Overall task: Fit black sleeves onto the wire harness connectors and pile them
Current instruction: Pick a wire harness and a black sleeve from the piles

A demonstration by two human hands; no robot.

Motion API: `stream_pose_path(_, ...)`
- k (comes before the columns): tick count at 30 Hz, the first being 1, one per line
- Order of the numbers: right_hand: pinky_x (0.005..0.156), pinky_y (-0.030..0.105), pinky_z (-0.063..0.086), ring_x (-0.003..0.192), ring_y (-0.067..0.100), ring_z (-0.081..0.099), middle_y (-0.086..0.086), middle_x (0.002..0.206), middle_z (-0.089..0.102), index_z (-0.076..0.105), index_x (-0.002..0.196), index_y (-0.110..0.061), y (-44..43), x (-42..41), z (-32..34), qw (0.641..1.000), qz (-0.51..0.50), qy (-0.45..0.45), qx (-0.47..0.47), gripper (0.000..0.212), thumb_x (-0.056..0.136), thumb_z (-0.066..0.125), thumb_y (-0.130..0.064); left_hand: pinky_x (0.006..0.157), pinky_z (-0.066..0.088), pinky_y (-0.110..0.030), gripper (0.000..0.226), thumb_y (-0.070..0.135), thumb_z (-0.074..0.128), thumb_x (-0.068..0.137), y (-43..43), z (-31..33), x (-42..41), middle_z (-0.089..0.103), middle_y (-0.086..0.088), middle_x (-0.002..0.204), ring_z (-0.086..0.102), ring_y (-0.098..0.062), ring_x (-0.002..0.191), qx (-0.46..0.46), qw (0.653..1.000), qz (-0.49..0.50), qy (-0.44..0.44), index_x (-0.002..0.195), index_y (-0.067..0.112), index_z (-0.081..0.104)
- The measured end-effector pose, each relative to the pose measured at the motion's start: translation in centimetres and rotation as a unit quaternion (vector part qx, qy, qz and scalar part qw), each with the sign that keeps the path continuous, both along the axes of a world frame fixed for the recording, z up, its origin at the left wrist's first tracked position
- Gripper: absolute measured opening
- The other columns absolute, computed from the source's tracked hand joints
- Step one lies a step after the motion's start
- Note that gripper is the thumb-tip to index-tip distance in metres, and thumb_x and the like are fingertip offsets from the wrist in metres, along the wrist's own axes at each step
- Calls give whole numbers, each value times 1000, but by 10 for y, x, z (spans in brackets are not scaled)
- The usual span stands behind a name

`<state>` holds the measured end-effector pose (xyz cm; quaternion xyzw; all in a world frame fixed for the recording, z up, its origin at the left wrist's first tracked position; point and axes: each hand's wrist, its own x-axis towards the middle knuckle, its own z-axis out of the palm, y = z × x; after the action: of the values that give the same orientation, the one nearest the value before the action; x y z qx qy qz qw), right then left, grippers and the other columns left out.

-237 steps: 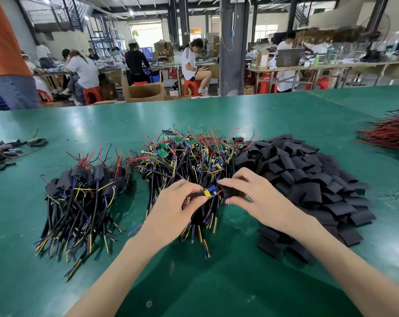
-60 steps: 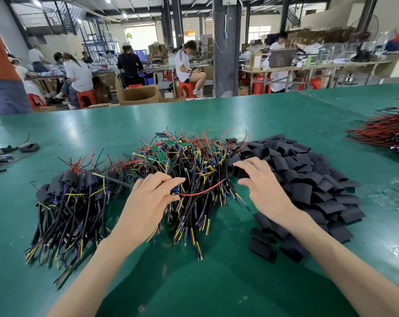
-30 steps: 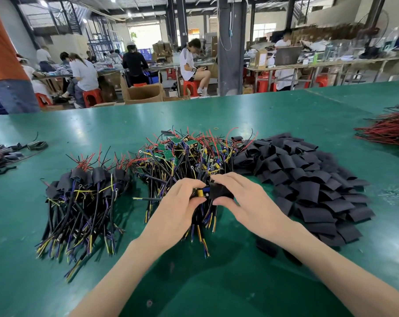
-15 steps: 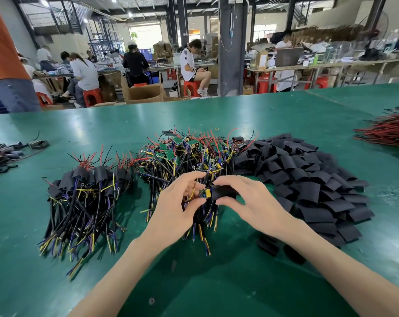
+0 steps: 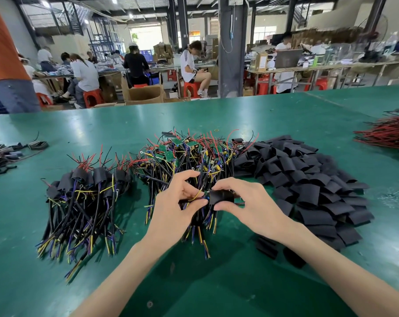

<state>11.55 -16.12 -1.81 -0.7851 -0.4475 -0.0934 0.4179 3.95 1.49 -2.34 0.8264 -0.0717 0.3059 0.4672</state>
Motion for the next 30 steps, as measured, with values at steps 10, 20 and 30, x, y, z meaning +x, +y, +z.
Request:
stream_pose_path(10,84,11,41,94,-3,59,-13,95,68,61,97,-26,-1,1,3,993,19,117,23,23,79,73,-16,80,48,-13,55,-6,69,79,1,2,-3,71,8,80,68,-7,80,-10,999,-35,5,113,31,50)
stream_pose_path(20,90,38,47,88,13,63,-4,95,70,60,102,-20,-5,7,7,970,67,234,22,28,80,72,-7,82,48,-16,48,-5,67,81,-1,2,-5,70,3,79,68,-12,81,-34,998,-59,4,105,33,49)
stream_pose_path(30,89,15,44,101,-2,60,-16,104,68,58,103,-33,1,2,3,992,34,121,26,37,76,76,-15,81,47,-13,50,-2,68,81,-1,1,-4,71,7,78,67,-8,77,-24,999,-36,-2,104,37,49)
